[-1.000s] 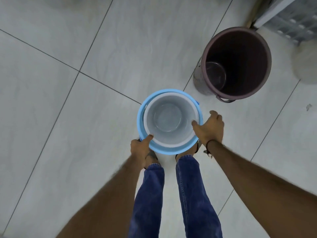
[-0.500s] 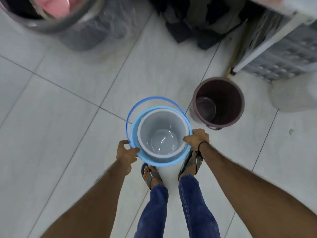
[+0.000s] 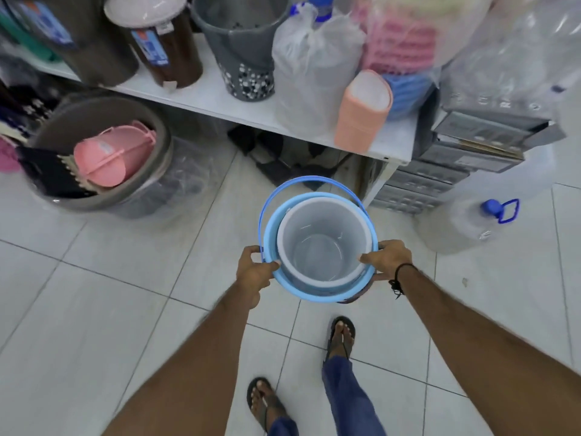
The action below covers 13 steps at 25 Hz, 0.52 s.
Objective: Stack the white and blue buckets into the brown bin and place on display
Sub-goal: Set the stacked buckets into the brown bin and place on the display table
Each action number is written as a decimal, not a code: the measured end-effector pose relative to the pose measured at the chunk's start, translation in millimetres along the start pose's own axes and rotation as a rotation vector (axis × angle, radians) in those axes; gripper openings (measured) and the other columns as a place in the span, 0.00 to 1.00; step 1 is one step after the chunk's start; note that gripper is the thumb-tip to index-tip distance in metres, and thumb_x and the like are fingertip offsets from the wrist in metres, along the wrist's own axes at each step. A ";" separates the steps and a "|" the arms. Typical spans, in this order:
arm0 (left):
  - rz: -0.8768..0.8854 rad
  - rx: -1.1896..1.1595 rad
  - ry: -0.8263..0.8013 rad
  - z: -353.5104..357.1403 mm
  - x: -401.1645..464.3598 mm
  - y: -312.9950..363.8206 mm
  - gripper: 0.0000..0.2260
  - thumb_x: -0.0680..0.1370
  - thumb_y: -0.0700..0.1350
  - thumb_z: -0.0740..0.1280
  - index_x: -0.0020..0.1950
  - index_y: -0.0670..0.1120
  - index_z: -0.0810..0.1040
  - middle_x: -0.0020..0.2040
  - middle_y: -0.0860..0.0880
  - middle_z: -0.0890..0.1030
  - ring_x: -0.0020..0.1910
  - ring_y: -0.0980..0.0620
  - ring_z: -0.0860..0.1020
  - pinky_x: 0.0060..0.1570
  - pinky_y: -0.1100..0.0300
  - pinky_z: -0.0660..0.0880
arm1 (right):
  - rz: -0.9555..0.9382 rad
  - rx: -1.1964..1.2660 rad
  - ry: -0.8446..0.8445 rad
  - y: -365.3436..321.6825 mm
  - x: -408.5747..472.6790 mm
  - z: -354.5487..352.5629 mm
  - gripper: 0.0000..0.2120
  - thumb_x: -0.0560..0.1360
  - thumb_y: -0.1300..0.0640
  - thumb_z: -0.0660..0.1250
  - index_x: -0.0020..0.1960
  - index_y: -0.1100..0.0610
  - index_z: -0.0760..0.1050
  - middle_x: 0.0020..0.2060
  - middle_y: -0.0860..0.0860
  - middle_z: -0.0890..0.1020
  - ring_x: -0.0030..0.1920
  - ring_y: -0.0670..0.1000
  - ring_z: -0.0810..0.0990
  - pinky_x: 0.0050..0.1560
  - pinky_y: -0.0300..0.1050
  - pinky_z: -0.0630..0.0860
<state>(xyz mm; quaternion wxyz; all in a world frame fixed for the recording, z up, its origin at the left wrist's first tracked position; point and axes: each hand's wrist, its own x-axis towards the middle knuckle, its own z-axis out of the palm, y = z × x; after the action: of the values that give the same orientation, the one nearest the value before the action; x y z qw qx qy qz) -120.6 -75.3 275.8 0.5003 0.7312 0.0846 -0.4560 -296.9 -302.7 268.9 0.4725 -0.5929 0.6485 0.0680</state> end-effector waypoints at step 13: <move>-0.266 0.187 0.131 170.8 218.3 -184.1 0.21 0.73 0.38 0.73 0.61 0.54 0.71 0.53 0.39 0.81 0.44 0.44 0.79 0.46 0.51 0.79 | 0.208 -0.060 0.063 155.7 246.1 46.0 0.23 0.62 0.56 0.80 0.56 0.56 0.82 0.45 0.56 0.86 0.40 0.57 0.85 0.47 0.53 0.84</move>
<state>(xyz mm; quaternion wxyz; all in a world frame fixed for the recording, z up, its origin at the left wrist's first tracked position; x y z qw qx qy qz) -202.4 -196.8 -23.0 0.3587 0.7850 0.1702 -0.4755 -365.3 -401.5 -0.2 0.4243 -0.5379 0.7190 0.1172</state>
